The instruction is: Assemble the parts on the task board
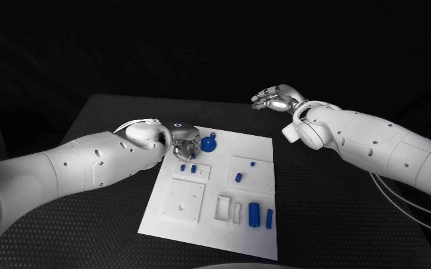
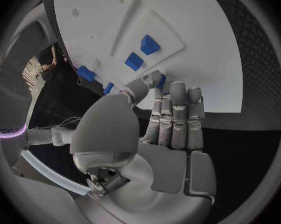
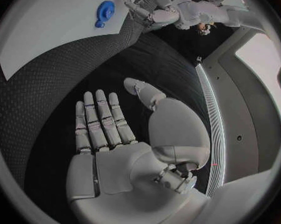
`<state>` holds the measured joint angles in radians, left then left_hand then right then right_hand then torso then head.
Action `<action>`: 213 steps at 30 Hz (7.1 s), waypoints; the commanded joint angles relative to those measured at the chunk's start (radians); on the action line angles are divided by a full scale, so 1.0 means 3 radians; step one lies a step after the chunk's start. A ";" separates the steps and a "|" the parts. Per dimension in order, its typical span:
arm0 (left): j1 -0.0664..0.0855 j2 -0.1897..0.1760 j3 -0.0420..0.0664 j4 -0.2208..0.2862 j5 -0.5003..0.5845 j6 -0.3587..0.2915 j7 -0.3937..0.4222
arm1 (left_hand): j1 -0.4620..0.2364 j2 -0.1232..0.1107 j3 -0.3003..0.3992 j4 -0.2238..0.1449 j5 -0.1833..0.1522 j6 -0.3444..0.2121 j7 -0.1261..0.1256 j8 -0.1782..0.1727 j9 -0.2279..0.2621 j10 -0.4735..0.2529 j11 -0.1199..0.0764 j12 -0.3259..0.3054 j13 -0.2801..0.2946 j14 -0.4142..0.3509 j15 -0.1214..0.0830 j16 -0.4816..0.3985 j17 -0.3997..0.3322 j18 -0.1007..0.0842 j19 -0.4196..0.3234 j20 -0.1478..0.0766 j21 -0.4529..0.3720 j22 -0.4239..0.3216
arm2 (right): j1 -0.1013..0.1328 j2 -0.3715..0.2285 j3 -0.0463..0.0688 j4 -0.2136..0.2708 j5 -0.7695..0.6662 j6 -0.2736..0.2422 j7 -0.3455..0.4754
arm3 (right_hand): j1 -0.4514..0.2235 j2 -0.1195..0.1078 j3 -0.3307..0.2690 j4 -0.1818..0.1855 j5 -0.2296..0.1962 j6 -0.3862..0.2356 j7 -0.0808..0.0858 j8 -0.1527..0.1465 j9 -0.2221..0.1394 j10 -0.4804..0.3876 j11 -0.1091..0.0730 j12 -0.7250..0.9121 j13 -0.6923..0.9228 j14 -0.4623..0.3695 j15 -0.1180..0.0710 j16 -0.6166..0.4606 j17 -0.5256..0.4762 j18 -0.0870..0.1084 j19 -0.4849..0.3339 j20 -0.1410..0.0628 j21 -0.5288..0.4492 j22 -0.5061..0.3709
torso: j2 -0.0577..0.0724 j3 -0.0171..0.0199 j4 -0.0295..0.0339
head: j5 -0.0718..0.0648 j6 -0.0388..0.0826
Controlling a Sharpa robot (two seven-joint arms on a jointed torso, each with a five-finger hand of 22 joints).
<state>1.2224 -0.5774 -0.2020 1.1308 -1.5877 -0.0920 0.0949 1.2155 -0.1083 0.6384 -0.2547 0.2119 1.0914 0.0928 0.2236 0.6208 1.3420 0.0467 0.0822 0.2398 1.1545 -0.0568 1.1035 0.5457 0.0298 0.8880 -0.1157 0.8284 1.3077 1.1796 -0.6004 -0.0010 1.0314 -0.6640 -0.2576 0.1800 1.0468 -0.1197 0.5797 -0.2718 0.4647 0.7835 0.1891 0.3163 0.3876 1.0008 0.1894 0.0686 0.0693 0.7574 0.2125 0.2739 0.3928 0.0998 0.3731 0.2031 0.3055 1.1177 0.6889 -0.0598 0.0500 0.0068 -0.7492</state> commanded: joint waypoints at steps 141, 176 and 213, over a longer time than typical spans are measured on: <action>0.0057 -0.0753 0.0266 0.0713 0.4233 -0.0672 0.0811 | -0.0226 -0.0242 -0.0238 0.0289 -0.0320 -0.0502 0.0170 0.0110 -0.0148 -0.0504 0.0138 0.0473 -0.0126 -0.0453 0.0134 -0.0330 -0.0157 0.0032 -0.0325 0.0013 -0.0190 -0.0018 | -0.0267 -0.0415 -0.0220 0.0863 -0.3413 0.0003 -0.0449 | 0.0275 -0.0134 -0.0019 -0.0050 -0.1026 0.0519 -0.0144 0.0198 0.0014 0.0918 -0.0356 0.0315 0.0104 0.1724 -0.0762 0.0926 0.0709 0.0540 0.2057 -0.0231 0.0350 0.0015 | -0.0051 0.0000 0.0011 | -0.0181 0.0072; 0.0056 -0.0737 0.0265 0.0708 0.4376 -0.0596 0.0747 | -0.0250 -0.0227 -0.0264 0.0284 -0.0305 -0.0545 0.0189 0.0109 -0.0156 -0.0575 0.0152 0.0490 -0.0115 -0.0416 0.0142 -0.0347 -0.0157 0.0024 -0.0301 0.0011 -0.0214 -0.0012 | -0.0372 -0.0281 -0.0335 0.0871 -0.3797 0.0100 -0.0678 | 0.0293 -0.0330 0.0368 0.0082 -0.1334 0.0621 -0.0172 0.0159 -0.0012 0.0857 -0.0320 0.0164 0.0058 0.1717 -0.0751 0.0998 0.0788 0.0540 0.2128 -0.0257 0.0347 0.0082 | -0.0065 -0.0002 0.0016 | -0.0130 0.0008; 0.0056 -0.0759 0.0266 0.0697 0.4376 -0.0581 0.0697 | -0.0252 -0.0236 -0.0274 0.0278 -0.0303 -0.0628 0.0222 0.0084 -0.0172 -0.0626 0.0158 0.0507 -0.0106 -0.0397 0.0144 -0.0330 -0.0138 0.0033 -0.0277 0.0011 -0.0218 0.0006 | -0.0450 -0.0198 -0.0405 0.0800 -0.4038 0.0172 -0.0844 | 0.0409 -0.0215 0.0852 0.0122 -0.1371 0.0865 -0.0273 0.0249 0.0064 0.1104 -0.0416 0.0251 0.0149 0.1771 -0.0832 0.1164 0.0883 0.0540 0.2251 -0.0316 0.0430 0.0206 | -0.0069 -0.0002 0.0015 | -0.0140 -0.0032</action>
<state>1.2378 -0.8055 -0.1230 1.3393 -0.2817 -0.2782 0.3013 1.1460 -0.1804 0.5620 -0.1698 0.1158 0.9092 0.1605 0.2519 0.5708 1.1596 0.0933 0.2275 0.2069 1.0271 -0.0121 0.9997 0.5031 0.0300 0.7967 -0.0891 0.7664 1.3076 1.0547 -0.6582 -0.1149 1.2753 -1.8389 -0.2453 -0.0494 1.1627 -0.1855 0.8310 -0.2360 0.0572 1.0350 0.1060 0.3920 0.4052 1.3245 0.0660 0.1398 0.1131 1.2896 -0.0297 0.6187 0.6566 0.2557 1.0415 0.1101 0.4279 1.1787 0.6687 -0.0604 0.0545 -0.0354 -0.7583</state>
